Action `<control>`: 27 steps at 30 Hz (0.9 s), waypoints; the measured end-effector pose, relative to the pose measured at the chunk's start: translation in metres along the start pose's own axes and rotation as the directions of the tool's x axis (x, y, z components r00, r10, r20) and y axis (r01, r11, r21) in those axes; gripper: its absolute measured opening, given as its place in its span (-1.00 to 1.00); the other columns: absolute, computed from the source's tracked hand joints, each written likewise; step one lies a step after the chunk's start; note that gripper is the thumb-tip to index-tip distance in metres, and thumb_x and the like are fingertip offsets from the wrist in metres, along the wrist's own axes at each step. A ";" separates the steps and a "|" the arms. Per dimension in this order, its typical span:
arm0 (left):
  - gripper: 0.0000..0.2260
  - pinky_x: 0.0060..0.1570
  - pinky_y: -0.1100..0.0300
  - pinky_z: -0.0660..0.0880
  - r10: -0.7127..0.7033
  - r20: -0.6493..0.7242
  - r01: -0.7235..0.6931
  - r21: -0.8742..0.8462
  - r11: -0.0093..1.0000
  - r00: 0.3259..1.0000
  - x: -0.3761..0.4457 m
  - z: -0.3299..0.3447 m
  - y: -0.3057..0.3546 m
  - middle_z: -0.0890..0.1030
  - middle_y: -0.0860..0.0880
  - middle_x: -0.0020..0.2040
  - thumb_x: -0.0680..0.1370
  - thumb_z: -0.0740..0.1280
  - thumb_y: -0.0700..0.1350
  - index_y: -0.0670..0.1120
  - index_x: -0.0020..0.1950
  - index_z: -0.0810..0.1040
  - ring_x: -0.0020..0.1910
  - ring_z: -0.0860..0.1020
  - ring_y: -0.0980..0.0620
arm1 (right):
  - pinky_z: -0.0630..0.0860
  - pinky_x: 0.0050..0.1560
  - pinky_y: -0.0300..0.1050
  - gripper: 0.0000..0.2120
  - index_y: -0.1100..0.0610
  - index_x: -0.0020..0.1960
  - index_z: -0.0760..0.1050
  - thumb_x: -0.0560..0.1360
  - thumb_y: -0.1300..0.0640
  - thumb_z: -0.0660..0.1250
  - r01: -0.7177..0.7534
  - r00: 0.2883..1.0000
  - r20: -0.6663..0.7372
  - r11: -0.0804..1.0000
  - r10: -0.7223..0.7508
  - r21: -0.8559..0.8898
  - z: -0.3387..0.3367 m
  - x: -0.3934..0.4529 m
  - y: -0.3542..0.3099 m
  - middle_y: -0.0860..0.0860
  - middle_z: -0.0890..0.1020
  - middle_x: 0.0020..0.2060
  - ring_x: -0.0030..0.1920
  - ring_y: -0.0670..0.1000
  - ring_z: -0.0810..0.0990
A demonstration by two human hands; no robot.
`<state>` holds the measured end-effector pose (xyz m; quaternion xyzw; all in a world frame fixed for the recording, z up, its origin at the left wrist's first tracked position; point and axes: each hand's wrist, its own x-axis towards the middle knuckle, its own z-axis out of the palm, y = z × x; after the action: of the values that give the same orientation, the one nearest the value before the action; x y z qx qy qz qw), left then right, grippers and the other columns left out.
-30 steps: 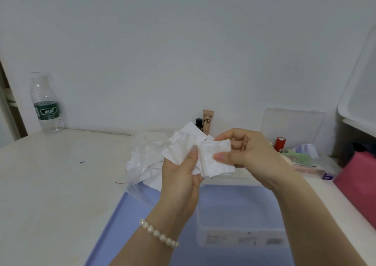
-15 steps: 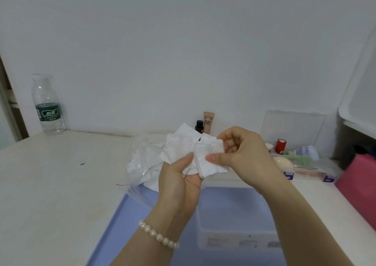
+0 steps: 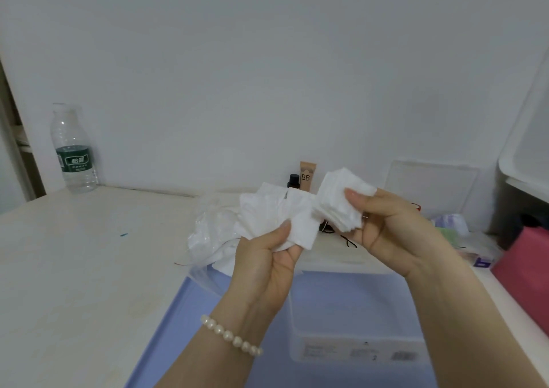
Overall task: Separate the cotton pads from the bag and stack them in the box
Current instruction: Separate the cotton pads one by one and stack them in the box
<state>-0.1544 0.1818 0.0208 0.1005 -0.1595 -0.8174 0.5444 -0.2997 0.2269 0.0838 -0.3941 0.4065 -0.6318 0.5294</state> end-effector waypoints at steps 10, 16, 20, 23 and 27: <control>-0.61 -0.15 0.12 0.62 0.093 -0.032 -0.091 0.069 0.993 0.995 -0.003 0.005 -0.004 0.60 -0.27 0.15 0.46 0.21 -0.46 -0.36 0.29 0.41 0.10 0.61 -0.15 | 0.20 -0.36 -0.22 -0.67 0.16 -0.06 0.53 0.20 0.13 0.46 -0.094 0.991 -0.115 0.956 0.064 -0.277 0.014 0.005 0.017 -0.04 0.65 -0.36 -0.44 -0.15 0.53; -0.64 -0.04 0.09 0.61 0.090 0.006 -0.090 0.054 0.994 0.996 -0.006 0.009 -0.005 0.61 -0.25 0.15 0.47 0.20 -0.43 -0.34 0.28 0.44 0.10 0.61 -0.13 | 0.21 -0.35 -0.21 -0.85 0.14 -0.14 0.54 0.33 0.21 0.48 -0.057 0.980 -0.198 0.940 -0.012 -0.337 0.018 0.006 0.024 0.01 0.66 -0.28 -0.35 -0.10 0.56; -0.49 -0.02 0.09 0.60 0.078 0.001 -0.078 0.045 0.996 0.997 -0.007 0.007 -0.004 0.58 -0.26 0.19 0.37 0.28 -0.34 -0.34 0.33 0.39 0.15 0.58 -0.15 | 0.25 -0.34 -0.21 -0.85 0.13 -0.19 0.51 0.34 0.21 0.48 -0.049 0.973 -0.227 0.927 -0.040 -0.373 0.021 0.005 0.024 -0.01 0.65 -0.31 -0.34 -0.09 0.57; -0.56 -0.05 0.11 0.61 0.083 0.011 -0.084 0.041 0.996 0.996 -0.005 0.007 -0.003 0.57 -0.26 0.20 0.45 0.24 -0.38 -0.33 0.35 0.38 0.16 0.58 -0.15 | 0.29 -0.31 -0.19 -0.80 0.12 -0.09 0.51 0.34 0.14 0.49 -0.080 0.967 -0.253 0.914 -0.025 -0.398 0.022 0.006 0.027 0.01 0.64 -0.18 -0.20 -0.04 0.55; -0.53 0.01 0.08 0.59 0.091 0.039 -0.094 0.072 0.993 0.995 -0.007 0.009 -0.002 0.58 -0.26 0.18 0.37 0.27 -0.34 -0.34 0.30 0.43 0.15 0.59 -0.15 | 0.39 -0.20 -0.16 -0.83 0.09 -0.04 0.59 0.38 0.12 0.45 -0.149 0.980 -0.174 0.930 0.095 -0.335 0.022 0.005 0.027 -0.05 0.67 -0.22 -0.19 -0.06 0.57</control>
<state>-0.1563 0.1904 0.0282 0.0984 -0.2037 -0.7864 0.5748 -0.2708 0.2168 0.0673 -0.4050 0.5748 -0.5448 0.4569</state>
